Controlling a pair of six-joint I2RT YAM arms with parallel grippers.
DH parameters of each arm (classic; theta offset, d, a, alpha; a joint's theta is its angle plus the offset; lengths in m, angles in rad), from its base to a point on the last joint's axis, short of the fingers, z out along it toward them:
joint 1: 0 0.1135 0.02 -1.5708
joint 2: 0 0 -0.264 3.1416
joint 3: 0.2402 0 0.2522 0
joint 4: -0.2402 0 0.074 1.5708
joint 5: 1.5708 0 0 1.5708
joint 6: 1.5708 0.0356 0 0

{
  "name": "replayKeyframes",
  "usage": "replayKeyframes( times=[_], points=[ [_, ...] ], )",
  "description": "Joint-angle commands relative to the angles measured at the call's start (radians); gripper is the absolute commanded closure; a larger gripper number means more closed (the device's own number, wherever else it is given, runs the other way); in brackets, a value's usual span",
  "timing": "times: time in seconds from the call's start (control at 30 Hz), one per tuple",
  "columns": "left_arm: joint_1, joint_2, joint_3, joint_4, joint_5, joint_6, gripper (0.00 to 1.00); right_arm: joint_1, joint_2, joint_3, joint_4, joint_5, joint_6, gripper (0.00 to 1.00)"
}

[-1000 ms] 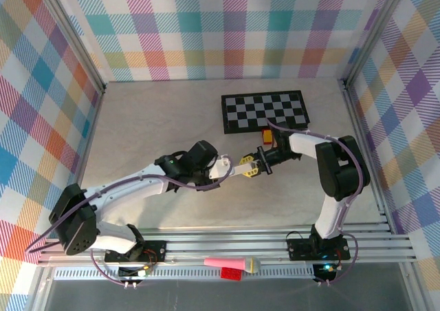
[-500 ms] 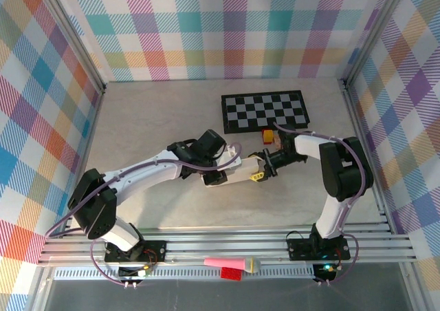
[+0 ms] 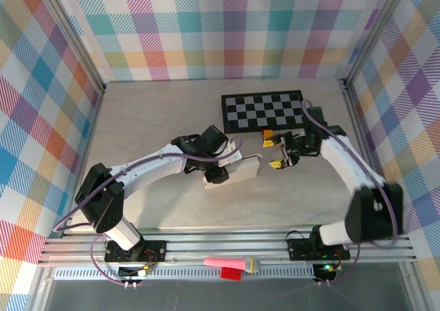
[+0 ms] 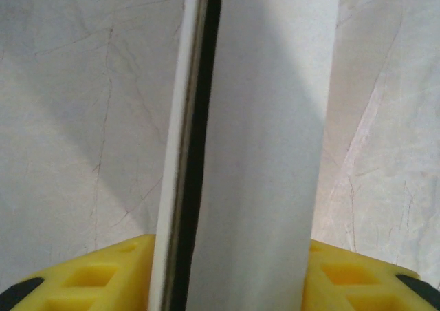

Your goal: Fold the paper box

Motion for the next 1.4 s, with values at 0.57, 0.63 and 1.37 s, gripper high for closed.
replayKeyframes(
  times=[0.57, 0.63, 1.37],
  points=[
    [0.008, 0.036, 0.039, -0.048, 0.014, -0.075, 0.53, 0.401, -0.06, -0.154, 0.247, 0.525, 0.14, 0.53],
    [0.009, 0.035, 0.039, -0.05, 0.016, -0.072, 0.54, 0.401, -0.056, -0.152, 0.253, 0.525, 0.142, 0.54],
    [0.017, -0.019, 0.006, -0.014, 0.021, -0.068, 0.63, 0.41, -0.02, -0.095, 0.131, 0.556, 0.101, 0.71]
  ],
)
